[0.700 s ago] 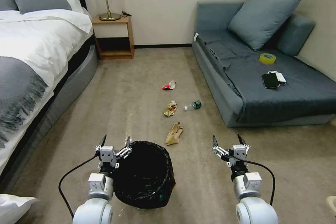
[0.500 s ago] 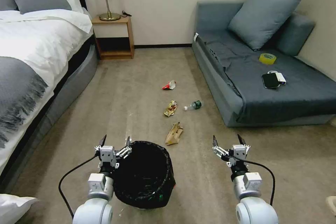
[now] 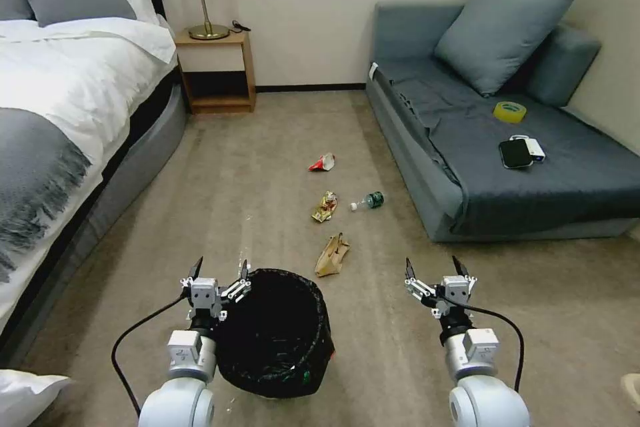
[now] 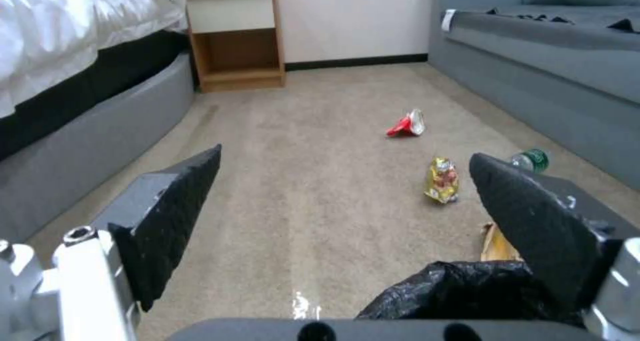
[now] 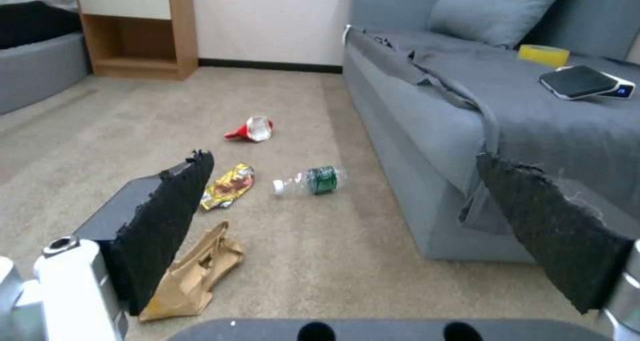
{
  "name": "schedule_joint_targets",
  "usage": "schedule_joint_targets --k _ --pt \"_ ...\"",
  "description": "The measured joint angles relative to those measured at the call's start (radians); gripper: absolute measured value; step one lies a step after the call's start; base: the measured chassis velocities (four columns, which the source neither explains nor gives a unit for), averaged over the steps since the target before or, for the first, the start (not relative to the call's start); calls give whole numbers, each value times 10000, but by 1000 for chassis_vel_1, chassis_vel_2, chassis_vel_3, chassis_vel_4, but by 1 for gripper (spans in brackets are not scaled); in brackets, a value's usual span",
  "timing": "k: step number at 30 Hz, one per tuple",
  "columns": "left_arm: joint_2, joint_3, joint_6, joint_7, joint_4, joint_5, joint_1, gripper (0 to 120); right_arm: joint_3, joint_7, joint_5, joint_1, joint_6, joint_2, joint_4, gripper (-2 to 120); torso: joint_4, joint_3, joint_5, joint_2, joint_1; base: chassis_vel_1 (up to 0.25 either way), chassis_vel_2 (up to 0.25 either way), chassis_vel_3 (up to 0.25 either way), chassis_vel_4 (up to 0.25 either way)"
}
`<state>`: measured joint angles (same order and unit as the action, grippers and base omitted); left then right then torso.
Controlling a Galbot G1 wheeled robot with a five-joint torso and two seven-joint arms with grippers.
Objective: Pick up the trash bin, then pick up the garbage on the floor and place it into the trash bin.
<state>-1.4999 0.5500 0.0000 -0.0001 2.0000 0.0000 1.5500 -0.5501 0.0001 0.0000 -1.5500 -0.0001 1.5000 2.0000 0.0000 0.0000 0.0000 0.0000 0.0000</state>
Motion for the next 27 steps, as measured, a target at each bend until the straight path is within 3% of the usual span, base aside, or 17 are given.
schedule_joint_targets --k 15,19,21,22,24,27 --pt "12 -4 5 -21 0 -25 0 100 0 0 0 0 0 0 1 100 0 0 0 0 0 0 0 0 0" --pt "75 -21 44 -167 1 -112 0 100 -197 303 -244 -359 35 293 146 100 10 0 0 0 0 0 0 0 0" --pt "355 -104 241 -790 62 -450 -3 100 -594 922 -699 -1177 143 882 431 100 -9 1 -5 0 0 0 0 0 0" --pt "355 -104 241 -790 62 -450 -3 100 -594 922 -699 -1177 143 882 431 100 -9 1 -5 0 0 0 0 0 0" --pt "800 -258 547 -1762 181 -986 -12 100 -708 981 -421 -1446 221 1076 696 100 -4 -1 -1 2 -1 11 -13 -52 -12" --pt "980 -279 849 -2090 304 -1336 -5 100 -678 973 -63 -1484 59 1025 863 100 0 0 -3 1 0 0 0 0 0"
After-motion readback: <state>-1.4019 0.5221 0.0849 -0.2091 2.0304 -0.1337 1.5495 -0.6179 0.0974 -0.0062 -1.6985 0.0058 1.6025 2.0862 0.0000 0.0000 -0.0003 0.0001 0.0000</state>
